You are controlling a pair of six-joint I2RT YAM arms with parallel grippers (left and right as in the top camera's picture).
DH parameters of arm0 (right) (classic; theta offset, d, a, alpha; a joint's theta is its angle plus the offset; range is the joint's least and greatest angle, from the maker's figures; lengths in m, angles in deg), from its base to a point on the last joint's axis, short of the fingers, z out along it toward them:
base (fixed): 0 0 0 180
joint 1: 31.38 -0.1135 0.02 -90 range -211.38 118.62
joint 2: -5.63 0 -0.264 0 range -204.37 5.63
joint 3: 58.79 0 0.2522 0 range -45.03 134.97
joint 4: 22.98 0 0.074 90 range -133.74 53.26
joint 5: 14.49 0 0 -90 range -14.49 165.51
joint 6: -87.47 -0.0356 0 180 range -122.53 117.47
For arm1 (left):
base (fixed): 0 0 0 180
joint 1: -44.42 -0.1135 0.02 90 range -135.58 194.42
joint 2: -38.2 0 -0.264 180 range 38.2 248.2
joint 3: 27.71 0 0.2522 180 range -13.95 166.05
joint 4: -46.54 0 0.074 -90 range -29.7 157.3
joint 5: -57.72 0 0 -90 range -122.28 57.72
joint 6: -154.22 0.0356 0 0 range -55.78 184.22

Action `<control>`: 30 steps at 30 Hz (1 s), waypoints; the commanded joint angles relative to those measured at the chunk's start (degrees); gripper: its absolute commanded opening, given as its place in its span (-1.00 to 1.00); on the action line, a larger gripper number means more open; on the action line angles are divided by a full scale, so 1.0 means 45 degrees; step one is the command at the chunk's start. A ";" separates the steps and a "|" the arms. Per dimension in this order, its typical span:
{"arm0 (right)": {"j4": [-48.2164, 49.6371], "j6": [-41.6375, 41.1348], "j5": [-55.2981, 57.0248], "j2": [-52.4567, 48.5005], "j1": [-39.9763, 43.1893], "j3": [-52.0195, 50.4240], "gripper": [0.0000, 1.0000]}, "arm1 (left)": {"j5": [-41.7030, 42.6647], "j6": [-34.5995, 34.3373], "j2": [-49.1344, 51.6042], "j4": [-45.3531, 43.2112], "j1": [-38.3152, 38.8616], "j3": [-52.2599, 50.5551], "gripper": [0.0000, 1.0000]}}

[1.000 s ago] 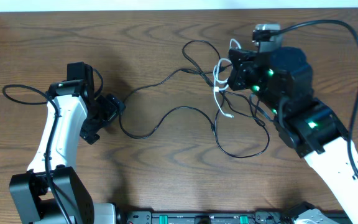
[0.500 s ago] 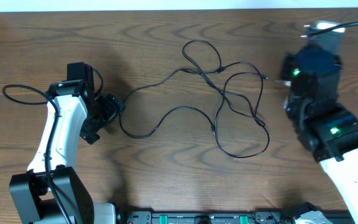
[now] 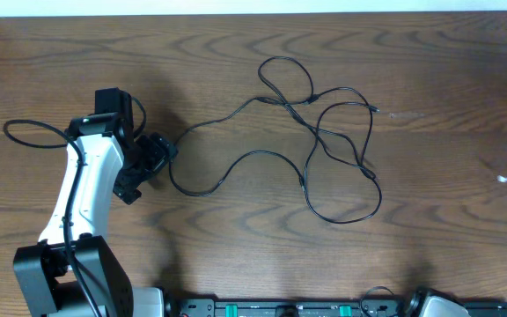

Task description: Untangle cables

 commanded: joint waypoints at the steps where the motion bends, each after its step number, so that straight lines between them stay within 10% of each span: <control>1: 0.0442 0.0097 -0.1583 -0.0588 0.1282 0.0112 -0.98 | -0.0267 -0.0117 0.0005 0.0034 0.0000 0.0034 0.97; 30: 0.4405 0.1991 -0.4935 -0.5270 0.7786 0.0112 -0.98 | -0.0272 -0.0117 0.0005 0.0029 0.0000 0.0034 0.97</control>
